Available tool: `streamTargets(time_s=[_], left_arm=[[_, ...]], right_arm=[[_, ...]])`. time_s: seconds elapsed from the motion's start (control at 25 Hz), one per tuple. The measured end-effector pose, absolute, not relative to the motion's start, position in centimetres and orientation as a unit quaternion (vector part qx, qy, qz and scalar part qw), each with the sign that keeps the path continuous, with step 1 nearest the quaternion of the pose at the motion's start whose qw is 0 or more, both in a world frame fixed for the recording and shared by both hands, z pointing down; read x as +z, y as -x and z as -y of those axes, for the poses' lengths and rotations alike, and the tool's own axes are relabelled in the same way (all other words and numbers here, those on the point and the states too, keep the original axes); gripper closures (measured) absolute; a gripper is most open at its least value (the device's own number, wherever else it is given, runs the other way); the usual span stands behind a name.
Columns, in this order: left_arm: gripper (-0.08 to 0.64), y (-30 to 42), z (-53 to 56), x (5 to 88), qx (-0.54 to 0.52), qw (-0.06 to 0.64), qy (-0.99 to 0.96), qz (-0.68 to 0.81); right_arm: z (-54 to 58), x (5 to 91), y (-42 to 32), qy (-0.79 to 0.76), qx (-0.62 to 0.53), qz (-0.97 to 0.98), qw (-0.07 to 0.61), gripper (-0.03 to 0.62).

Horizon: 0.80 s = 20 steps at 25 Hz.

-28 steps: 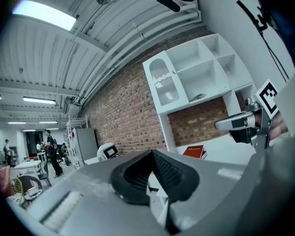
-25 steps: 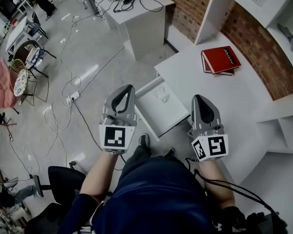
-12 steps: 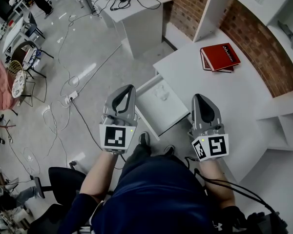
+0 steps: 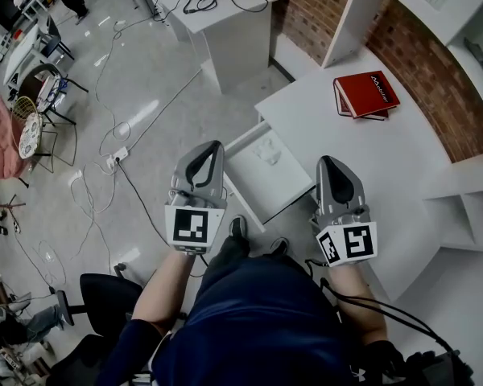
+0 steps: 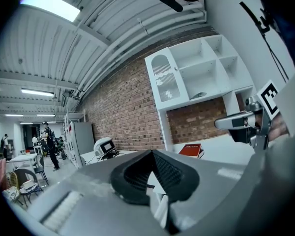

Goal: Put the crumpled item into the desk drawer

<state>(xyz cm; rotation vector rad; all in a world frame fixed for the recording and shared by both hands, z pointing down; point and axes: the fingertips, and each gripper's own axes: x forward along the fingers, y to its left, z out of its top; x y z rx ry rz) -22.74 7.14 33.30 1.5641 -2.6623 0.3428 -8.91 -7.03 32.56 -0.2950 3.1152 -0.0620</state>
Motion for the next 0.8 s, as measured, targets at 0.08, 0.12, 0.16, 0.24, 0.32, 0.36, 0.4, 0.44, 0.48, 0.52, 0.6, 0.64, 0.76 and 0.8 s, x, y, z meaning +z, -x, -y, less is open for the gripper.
streamTargets(time_s=[0.08,0.12,0.16,0.24,0.32,0.36,0.4,0.44,0.48,0.52,0.6,0.64,0.76,0.8], left_arm=[[0.558,22.8,-7.0,33.3,0.11,0.019,-0.504,0.856],[0.558,22.8,-7.0,33.3,0.11,0.019,-0.505,0.856],[0.558,22.8,-6.9,33.3,0.111,0.019,-0.506,0.855],[0.558,22.9,-6.7,33.5,0.11,0.021,-0.507,0.855],[0.558,23.0,-6.6,33.7,0.11,0.023,-0.508,0.854],[0.558,23.1,-6.5,33.8,0.11,0.024,-0.509,0.853],[0.558,23.1,-6.4,33.9,0.111,0.025,-0.51,0.852],[0.558,23.2,-6.3,34.0,0.111,0.026,-0.511,0.852],[0.558,23.3,-6.1,34.2,0.111,0.027,-0.512,0.851],[0.558,23.3,-6.0,34.3,0.111,0.028,-0.513,0.85],[0.558,23.5,-5.9,34.5,0.112,0.03,-0.516,0.849],[0.558,23.6,-5.8,34.6,0.112,0.031,-0.517,0.848],[0.558,24.1,-5.3,35.0,0.113,0.034,-0.521,0.845],[0.558,24.3,-5.2,35.1,0.115,0.033,-0.524,0.843]], right_arm=[[7.0,32.5,9.0,0.092,-0.02,-0.996,0.006,0.591],[6.9,32.5,9.1,0.091,-0.02,-0.996,0.006,0.591],[6.9,32.5,9.1,0.091,-0.02,-0.996,0.006,0.591],[6.9,32.6,9.2,0.092,-0.021,-0.996,0.005,0.591],[7.0,32.7,9.3,0.093,-0.022,-0.995,0.004,0.591],[7.1,32.8,9.4,0.094,-0.022,-0.995,0.004,0.591],[7.2,32.8,9.4,0.095,-0.022,-0.995,0.003,0.591],[7.3,32.9,9.5,0.096,-0.022,-0.995,0.002,0.591],[7.4,33.0,9.5,0.097,-0.023,-0.995,0.001,0.591],[7.5,33.0,9.6,0.098,-0.023,-0.995,0.0,0.591],[7.6,33.2,9.7,0.1,-0.024,-0.995,-0.001,0.591],[7.6,33.2,9.8,0.101,-0.024,-0.995,-0.002,0.591],[7.9,33.5,10.1,0.105,-0.025,-0.994,-0.005,0.591],[8.0,33.5,10.2,0.107,-0.025,-0.994,-0.007,0.591]])
